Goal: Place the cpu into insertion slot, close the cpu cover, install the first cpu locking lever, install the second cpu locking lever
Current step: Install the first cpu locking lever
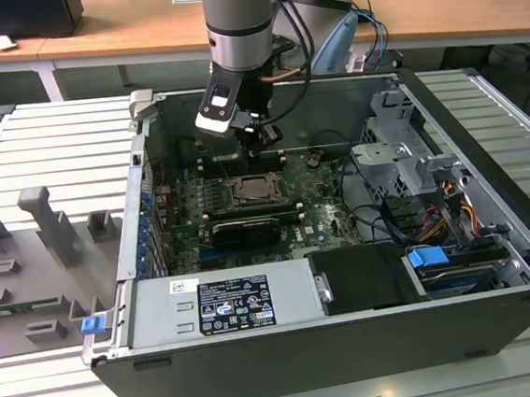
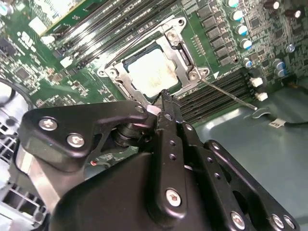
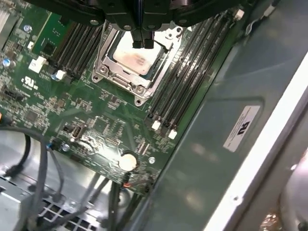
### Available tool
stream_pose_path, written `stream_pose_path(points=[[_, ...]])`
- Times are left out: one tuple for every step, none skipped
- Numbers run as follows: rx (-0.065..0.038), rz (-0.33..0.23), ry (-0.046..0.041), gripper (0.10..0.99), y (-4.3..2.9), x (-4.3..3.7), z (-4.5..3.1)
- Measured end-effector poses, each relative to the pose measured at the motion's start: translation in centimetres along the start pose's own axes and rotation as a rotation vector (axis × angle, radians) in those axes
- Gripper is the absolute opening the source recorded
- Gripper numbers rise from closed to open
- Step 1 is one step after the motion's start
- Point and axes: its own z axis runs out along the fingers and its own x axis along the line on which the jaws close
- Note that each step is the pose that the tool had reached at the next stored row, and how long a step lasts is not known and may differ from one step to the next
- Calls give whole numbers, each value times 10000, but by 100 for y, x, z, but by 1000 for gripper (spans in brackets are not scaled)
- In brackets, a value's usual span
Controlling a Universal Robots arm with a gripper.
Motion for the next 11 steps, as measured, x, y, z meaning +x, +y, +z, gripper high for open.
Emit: stream_pose_path(points=[[2,-129,10,106,0,0,0],[8,-383,28,106,0,0,0],[10,-479,35,106,0,0,0],[12,-591,43,106,0,0,0],[15,-717,52,106,0,0,0],[18,-824,60,106,0,0,0],[21,-969,70,106,0,0,0],[25,-1144,83,106,0,0,0],[29,-1339,97,106,0,0,0],[32,-1491,108,106,0,0,0],[34,-1597,116,106,0,0,0]])
